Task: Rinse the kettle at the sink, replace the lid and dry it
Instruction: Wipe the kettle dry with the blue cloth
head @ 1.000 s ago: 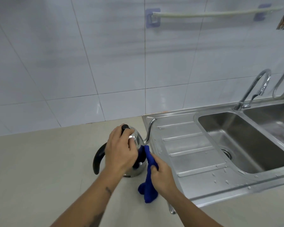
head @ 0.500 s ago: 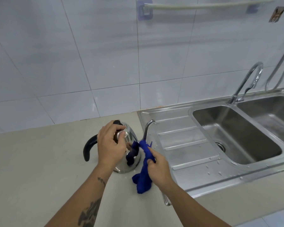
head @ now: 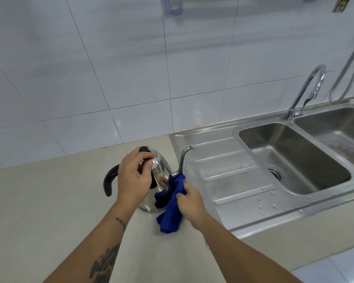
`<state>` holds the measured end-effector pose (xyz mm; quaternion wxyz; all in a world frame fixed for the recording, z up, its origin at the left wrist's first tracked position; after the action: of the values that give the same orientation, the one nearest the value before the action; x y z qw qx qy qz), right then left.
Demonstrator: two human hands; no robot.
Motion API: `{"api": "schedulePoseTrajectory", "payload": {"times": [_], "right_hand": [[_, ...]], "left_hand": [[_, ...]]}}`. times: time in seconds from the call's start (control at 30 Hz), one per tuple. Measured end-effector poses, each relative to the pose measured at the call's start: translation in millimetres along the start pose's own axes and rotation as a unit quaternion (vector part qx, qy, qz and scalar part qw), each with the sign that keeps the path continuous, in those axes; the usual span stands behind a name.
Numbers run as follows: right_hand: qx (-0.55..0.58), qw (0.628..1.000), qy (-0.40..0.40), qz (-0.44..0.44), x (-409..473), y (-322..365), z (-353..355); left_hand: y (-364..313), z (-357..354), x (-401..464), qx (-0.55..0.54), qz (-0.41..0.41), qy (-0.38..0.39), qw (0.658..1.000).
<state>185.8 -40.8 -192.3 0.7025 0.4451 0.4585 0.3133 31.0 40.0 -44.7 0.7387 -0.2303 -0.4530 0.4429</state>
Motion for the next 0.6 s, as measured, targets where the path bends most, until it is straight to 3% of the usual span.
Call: {"api": "schedulePoseTrajectory", "payload": {"times": [0.27, 0.43, 0.6], "right_hand": [[-0.076, 0.990, -0.036, 0.112, -19, 29, -19], [-0.113, 0.990, -0.030, 0.084, -13, 11, -7], [-0.118, 0.975, -0.100, 0.162, -22, 34, 13]], "left_hand": [[0, 2, 1, -0.015, 0.016, -0.004, 1.000], [1, 5, 1, -0.040, 0.022, 0.002, 0.999], [3, 3, 2, -0.054, 0.024, 0.023, 0.998]]}}
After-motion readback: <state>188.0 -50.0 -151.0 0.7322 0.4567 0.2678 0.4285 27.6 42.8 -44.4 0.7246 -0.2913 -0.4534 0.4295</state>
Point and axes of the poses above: each hand's wrist, its own x-axis towards the middle knuckle, its own z-axis out of the back of the hand, y = z × x, the point moved 10 cm from there along x, towards the middle knuckle, and after that the axes turned 1 degree about y, right-handed, at the moved point
